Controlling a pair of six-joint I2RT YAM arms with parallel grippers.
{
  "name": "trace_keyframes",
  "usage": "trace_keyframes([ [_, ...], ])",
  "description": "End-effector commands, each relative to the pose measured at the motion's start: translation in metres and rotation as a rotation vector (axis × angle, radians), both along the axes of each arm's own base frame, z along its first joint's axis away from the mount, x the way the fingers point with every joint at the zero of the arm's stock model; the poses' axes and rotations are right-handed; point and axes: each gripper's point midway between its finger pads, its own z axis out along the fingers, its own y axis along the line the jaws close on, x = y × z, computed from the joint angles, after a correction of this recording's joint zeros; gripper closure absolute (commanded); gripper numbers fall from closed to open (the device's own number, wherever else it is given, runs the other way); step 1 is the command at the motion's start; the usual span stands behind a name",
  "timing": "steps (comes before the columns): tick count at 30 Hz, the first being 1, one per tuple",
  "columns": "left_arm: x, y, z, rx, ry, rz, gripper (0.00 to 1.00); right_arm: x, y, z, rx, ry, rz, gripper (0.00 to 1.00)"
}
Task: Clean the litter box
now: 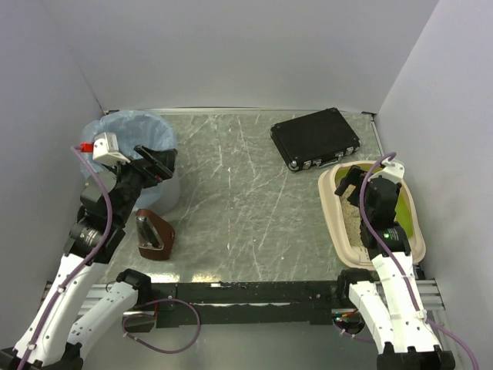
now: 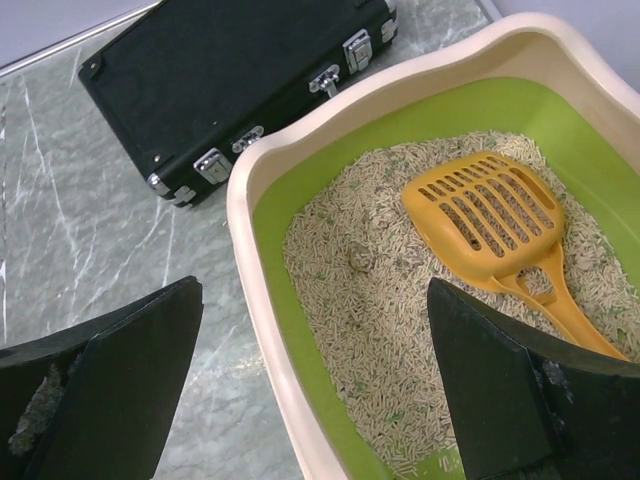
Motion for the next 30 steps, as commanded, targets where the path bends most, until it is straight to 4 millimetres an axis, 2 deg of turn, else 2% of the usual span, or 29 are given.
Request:
trace_keyframes([
  [1, -0.006, 0.001, 0.026, -0.016, -0.072, -0.008, 0.03, -0.001, -0.005, 0.003, 0.005, -0.011, -0.038, 0.00],
  [5, -0.001, -0.003, 0.019, -0.009, -0.047, -0.018, 0.03, 0.001, -0.004, -0.003, 0.008, 0.016, -0.035, 0.00],
  [8, 0.000, -0.006, 0.016, -0.017, -0.064, -0.032, 0.03, 0.003, 0.000, -0.025, 0.016, 0.129, -0.014, 0.00],
  [9, 0.002, -0.008, 0.007, -0.012, -0.054, -0.041, 0.03, 0.003, 0.000, -0.033, 0.017, 0.168, -0.016, 0.00],
  [10, 0.000, -0.008, 0.007, -0.013, -0.066, -0.044, 0.03, 0.004, -0.001, -0.048, 0.011, 0.242, -0.021, 0.00],
  [11, 0.001, -0.010, 0.007, -0.018, -0.078, -0.053, 0.03, 0.005, 0.002, -0.054, 0.013, 0.276, -0.004, 0.00],
  [13, 0.001, -0.014, 0.005, 0.005, -0.073, -0.077, 0.03, 0.012, 0.013, -0.066, 0.023, 0.341, 0.074, 0.00],
  [14, 0.001, -0.015, 0.005, 0.015, -0.067, -0.079, 0.03, 0.015, 0.027, -0.069, 0.053, 0.348, 0.147, 0.00],
  [16, 0.004, -0.012, 0.002, 0.025, -0.041, -0.064, 0.03, 0.024, 0.035, -0.077, 0.066, 0.350, 0.198, 0.01],
  [18, 0.006, -0.013, -0.002, 0.028, -0.034, -0.061, 0.03, 0.026, 0.039, -0.085, 0.079, 0.376, 0.221, 0.06],
  [20, 0.009, -0.012, -0.004, 0.018, -0.027, -0.050, 0.03, 0.025, 0.042, -0.093, 0.090, 0.431, 0.230, 0.16],
  [21, 0.010, -0.013, -0.005, 0.020, -0.024, -0.052, 0.03, 0.025, 0.049, -0.098, 0.118, 0.457, 0.264, 0.22],
  [22, 0.013, -0.012, -0.008, 0.013, -0.013, -0.038, 0.03, 0.025, 0.057, -0.097, 0.142, 0.462, 0.300, 0.37],
  [24, 0.015, -0.011, -0.010, 0.004, -0.003, -0.029, 0.03, 0.026, 0.071, -0.096, 0.200, 0.451, 0.350, 0.48],
  [25, 0.017, -0.013, -0.012, 0.009, 0.002, -0.032, 0.03, 0.023, 0.086, -0.096, 0.245, 0.445, 0.402, 0.53],
  [26, 0.018, -0.014, -0.014, 0.012, 0.006, -0.036, 0.03, 0.023, 0.091, -0.095, 0.270, 0.432, 0.414, 0.55],
  [27, 0.018, -0.014, -0.013, 0.014, 0.004, -0.040, 0.03, 0.024, 0.099, -0.088, 0.314, 0.404, 0.420, 0.63],
  [30, 0.016, -0.018, -0.014, 0.015, -0.012, -0.064, 0.03, 0.016, 0.129, -0.083, 0.360, 0.402, 0.497, 0.67],
])
